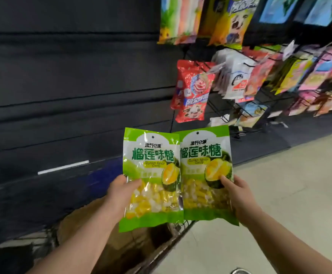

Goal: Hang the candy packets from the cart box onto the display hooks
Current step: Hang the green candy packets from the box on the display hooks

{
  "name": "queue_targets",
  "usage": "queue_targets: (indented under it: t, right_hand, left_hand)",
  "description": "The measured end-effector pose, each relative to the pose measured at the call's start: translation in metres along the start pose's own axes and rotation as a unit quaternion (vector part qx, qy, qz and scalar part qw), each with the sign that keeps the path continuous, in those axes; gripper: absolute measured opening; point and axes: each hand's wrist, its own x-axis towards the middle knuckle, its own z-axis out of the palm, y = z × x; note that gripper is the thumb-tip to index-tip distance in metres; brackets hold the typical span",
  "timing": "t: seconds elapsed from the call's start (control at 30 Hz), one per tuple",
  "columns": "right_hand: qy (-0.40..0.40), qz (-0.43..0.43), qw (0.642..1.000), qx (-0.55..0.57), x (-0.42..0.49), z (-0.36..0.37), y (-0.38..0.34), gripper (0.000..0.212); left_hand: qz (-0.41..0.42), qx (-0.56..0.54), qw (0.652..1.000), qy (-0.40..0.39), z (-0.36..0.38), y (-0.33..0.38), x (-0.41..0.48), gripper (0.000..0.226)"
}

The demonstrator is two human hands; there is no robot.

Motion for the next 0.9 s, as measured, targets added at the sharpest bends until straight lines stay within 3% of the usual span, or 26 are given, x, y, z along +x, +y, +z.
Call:
queue_targets:
  t: [0.13, 0.4, 0.53, 0.7, 0.83, 0.9]
  right_hand:
    - [0.035, -0.017, 0.999, 0.034, 0.007, -0.071, -0.005, 0.021]
    - [0.121, -0.06, 0.989, 0.068, 0.021, -0.242, -0.018, 0.016]
    - [0.151, -0.078, 0.981, 0.092, 0.022, -0.315, -0.026, 0.009]
    - [0.161, -0.094, 0.976, 0.11, 0.032, -0.381, -0.039, 0.01]
    - [0.168, -0.095, 0.972, 0.137, 0.049, -0.411, -0.053, 0.013]
    - [0.175, -0.103, 0.969, 0.138, 0.059, -0.422, -0.063, 0.014]
  left_hand:
    - [0.032, 0.038, 0.998, -0.042, 0.068, 0.015, -0.01, 0.058]
    - [0.093, 0.049, 0.987, -0.125, 0.238, 0.033, -0.054, 0.02]
    - [0.137, 0.05, 0.98, -0.139, 0.316, 0.042, -0.079, 0.031]
    - [0.127, 0.048, 0.973, -0.187, 0.391, 0.05, -0.095, 0.025]
    - [0.123, 0.052, 0.969, -0.208, 0.432, 0.069, -0.092, 0.061]
    - [0.121, 0.057, 0.967, -0.216, 0.453, 0.082, -0.093, 0.041]
